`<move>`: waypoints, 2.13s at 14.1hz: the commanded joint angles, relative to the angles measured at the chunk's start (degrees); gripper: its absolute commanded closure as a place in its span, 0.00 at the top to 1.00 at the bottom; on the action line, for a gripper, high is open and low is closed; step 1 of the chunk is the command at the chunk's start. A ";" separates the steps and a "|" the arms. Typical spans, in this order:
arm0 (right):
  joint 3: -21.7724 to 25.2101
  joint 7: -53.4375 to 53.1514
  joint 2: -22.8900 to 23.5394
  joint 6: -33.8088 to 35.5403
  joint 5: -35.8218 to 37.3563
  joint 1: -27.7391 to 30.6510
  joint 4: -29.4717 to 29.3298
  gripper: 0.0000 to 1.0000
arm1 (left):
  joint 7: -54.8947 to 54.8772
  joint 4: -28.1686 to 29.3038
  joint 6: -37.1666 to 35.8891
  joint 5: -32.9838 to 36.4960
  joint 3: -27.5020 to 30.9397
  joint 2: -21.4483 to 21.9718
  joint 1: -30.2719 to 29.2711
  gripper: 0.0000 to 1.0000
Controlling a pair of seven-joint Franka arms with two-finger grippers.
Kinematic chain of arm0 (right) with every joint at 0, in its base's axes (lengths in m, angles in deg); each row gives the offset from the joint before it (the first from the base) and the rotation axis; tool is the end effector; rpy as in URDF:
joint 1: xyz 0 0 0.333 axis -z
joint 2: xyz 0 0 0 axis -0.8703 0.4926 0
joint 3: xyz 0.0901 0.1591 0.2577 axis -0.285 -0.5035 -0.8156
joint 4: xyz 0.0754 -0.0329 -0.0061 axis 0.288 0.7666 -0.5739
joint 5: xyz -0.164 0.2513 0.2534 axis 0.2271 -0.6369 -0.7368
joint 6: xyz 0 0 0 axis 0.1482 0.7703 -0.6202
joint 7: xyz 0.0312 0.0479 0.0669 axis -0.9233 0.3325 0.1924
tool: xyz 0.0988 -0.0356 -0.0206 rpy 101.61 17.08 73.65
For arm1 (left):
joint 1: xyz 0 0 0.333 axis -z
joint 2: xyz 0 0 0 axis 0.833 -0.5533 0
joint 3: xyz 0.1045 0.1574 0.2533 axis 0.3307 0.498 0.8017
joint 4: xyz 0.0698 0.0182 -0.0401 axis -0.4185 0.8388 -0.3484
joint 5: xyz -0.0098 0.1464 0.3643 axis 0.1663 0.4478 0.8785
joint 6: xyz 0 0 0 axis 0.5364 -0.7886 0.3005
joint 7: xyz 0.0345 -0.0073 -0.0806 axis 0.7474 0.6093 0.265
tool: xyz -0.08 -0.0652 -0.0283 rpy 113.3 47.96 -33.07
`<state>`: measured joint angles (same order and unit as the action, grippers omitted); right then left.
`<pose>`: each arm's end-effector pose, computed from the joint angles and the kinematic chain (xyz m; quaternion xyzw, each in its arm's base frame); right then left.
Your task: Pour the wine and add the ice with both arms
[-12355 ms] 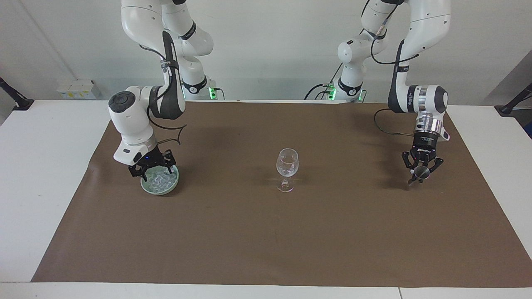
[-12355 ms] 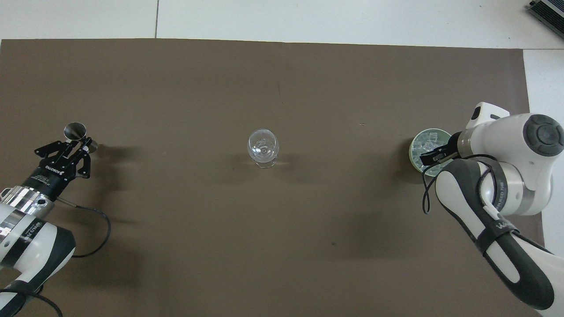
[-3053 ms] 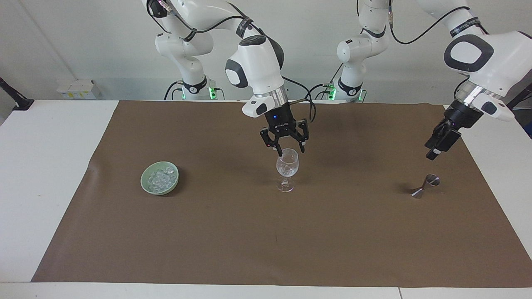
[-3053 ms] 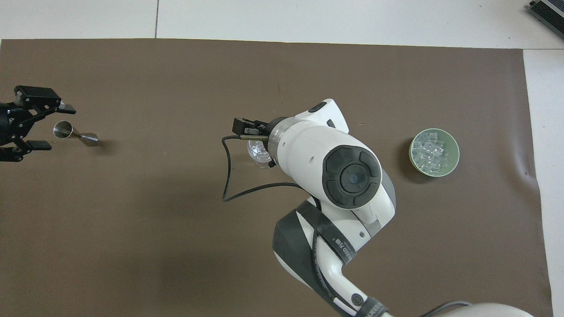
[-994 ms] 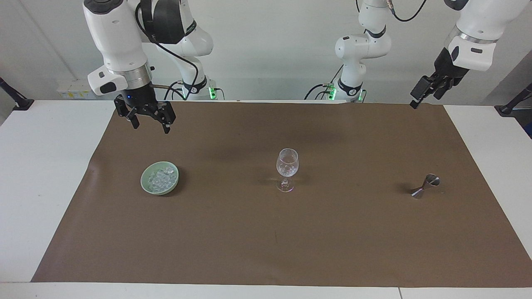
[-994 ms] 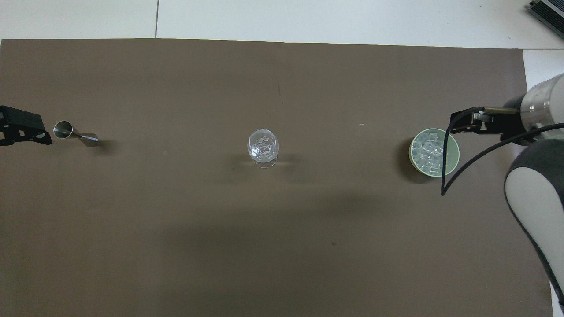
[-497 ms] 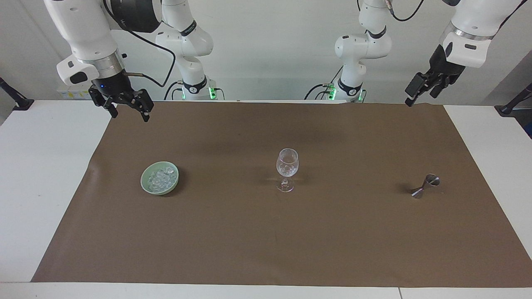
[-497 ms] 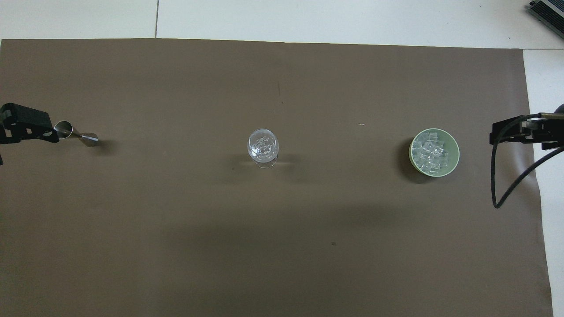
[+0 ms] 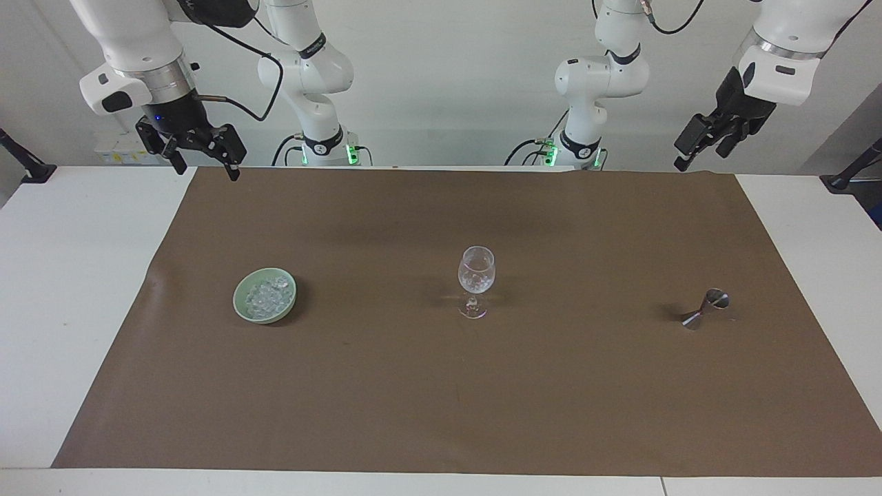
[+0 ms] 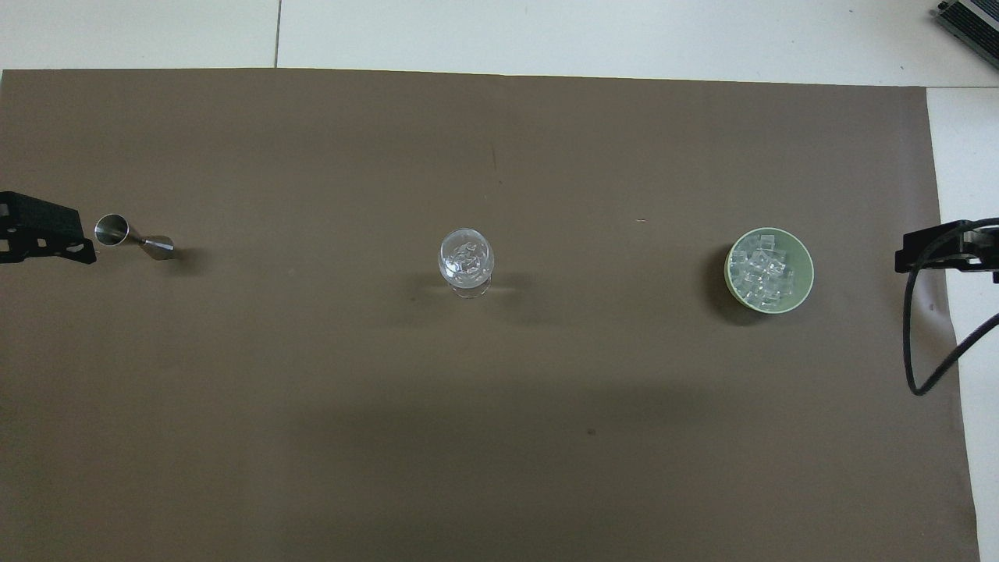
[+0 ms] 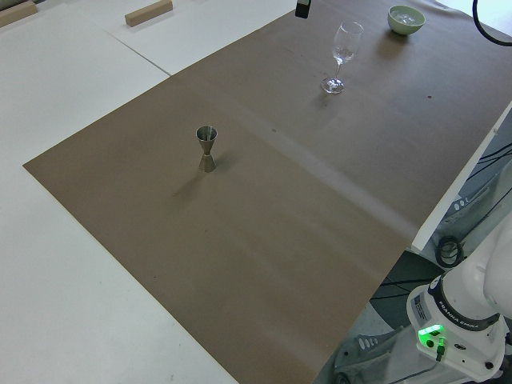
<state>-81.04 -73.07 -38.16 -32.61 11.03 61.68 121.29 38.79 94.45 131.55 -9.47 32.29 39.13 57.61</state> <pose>0.5356 -0.0321 0.6466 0.9974 -0.0680 0.0081 0.0217 0.5208 -0.0458 0.6843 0.9939 0.1090 -0.0079 0.0116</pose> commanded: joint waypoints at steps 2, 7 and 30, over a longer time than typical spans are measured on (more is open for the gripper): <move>2.73 3.18 -0.80 0.35 -1.44 -1.01 0.62 1.00 | -9.31 -1.21 0.34 1.10 0.89 -0.49 0.73 1.00; 2.29 2.83 -0.80 0.53 -1.44 -1.01 0.36 1.00 | -10.27 3.44 5.60 1.19 1.50 -0.13 0.82 1.00; 0.88 1.33 -0.80 3.95 -1.88 -1.27 -0.61 1.00 | -14.23 4.95 8.70 1.10 2.39 0.74 0.73 1.00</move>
<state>-80.21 -71.27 -38.49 -28.95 10.75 60.35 120.86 24.98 98.30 139.66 -9.26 34.22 38.94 57.61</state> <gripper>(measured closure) 0.000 0.000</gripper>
